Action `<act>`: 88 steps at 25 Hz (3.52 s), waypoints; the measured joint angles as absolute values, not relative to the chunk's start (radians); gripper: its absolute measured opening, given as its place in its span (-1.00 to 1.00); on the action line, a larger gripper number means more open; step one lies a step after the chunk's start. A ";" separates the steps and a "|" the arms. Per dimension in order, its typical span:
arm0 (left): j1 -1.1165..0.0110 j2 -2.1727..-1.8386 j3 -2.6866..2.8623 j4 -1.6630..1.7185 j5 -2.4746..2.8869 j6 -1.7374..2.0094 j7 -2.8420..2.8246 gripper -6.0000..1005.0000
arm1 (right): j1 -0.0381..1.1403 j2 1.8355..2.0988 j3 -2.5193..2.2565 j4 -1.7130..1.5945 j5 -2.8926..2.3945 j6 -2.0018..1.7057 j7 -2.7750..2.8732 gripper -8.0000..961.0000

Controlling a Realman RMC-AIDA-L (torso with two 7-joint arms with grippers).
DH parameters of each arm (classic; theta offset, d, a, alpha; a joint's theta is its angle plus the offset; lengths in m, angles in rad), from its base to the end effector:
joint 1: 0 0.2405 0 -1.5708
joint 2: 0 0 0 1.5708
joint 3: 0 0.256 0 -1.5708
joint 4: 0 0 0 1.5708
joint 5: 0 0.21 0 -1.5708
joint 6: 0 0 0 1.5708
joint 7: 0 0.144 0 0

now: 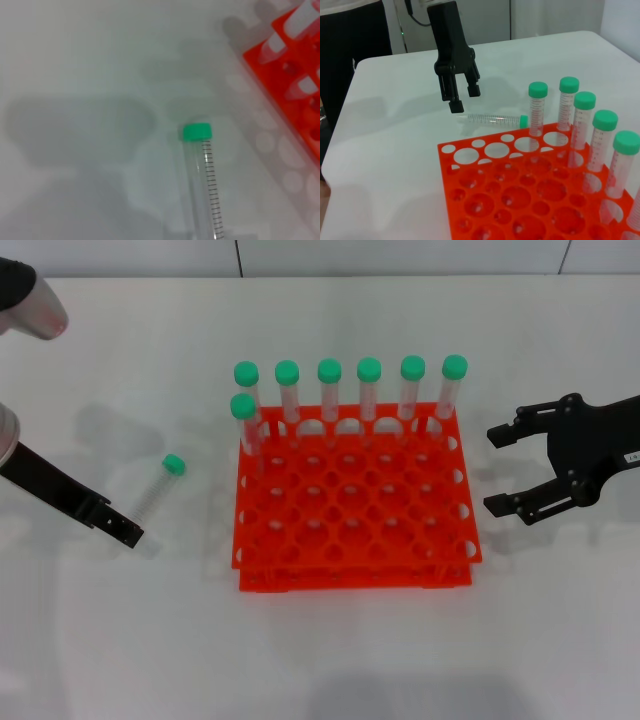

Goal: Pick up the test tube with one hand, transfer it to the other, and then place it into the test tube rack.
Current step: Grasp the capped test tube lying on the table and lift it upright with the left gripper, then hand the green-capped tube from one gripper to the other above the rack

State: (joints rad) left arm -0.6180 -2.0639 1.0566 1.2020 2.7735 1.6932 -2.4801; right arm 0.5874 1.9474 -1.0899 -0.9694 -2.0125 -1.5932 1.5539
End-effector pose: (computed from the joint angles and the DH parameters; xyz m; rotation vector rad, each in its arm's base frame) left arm -0.2496 0.3489 0.0451 -2.4223 -1.2802 0.5949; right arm 0.2119 0.3579 0.0357 -2.9933 0.1839 0.1990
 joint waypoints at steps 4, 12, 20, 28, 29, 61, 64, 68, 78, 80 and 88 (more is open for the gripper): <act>-0.626 -2.071 1.058 1.180 2.797 1.677 -2.482 0.68 | 0.587 1.949 -1.091 -0.969 -2.013 -1.593 1.554 0.81; -0.638 -2.074 1.061 1.143 2.807 1.641 -2.501 0.59 | 0.587 1.951 -1.091 -0.969 -2.013 -1.591 1.553 0.81; -0.641 -2.075 1.073 1.115 2.807 1.632 -2.507 0.50 | 0.587 1.953 -1.091 -0.969 -2.021 -1.591 1.553 0.81; -0.643 -2.075 1.103 1.104 2.808 1.620 -2.525 0.36 | 0.587 1.953 -1.091 -0.969 -2.022 -1.591 1.551 0.81; -0.643 -2.076 1.110 1.102 2.808 1.617 -2.529 0.29 | 0.587 1.953 -1.091 -0.969 -2.022 -1.591 1.551 0.81; -0.675 -2.074 1.125 1.019 2.832 1.561 -2.551 -0.36 | 0.588 1.957 -1.100 -0.970 -2.022 -1.591 1.551 0.81; -0.677 -2.074 1.126 1.023 2.832 1.554 -2.552 -0.37 | 0.588 1.957 -1.100 -0.970 -2.022 -1.591 1.551 0.81; -0.679 -2.074 1.125 1.023 2.832 1.551 -2.553 -0.44 | 0.588 1.957 -1.100 -0.969 -2.022 -1.590 1.551 0.81; -0.668 -2.075 1.115 1.089 2.828 1.564 -2.555 -0.62 | 0.588 1.957 -1.100 -0.969 -2.022 -1.590 1.551 0.81; -0.651 -2.075 1.114 1.147 2.825 1.579 -2.555 -0.62 | 0.588 1.957 -1.100 -0.969 -2.022 -1.590 1.551 0.81; -0.583 -2.070 1.090 1.338 2.720 1.602 -2.518 -0.61 | 0.581 1.956 -1.096 -0.969 -2.022 -1.590 1.546 0.81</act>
State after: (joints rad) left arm -0.5832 -2.0700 1.0902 1.3379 2.7203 1.6019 -2.5182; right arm 0.5811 1.9562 -1.0957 -0.9695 -2.0216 -1.5903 1.5463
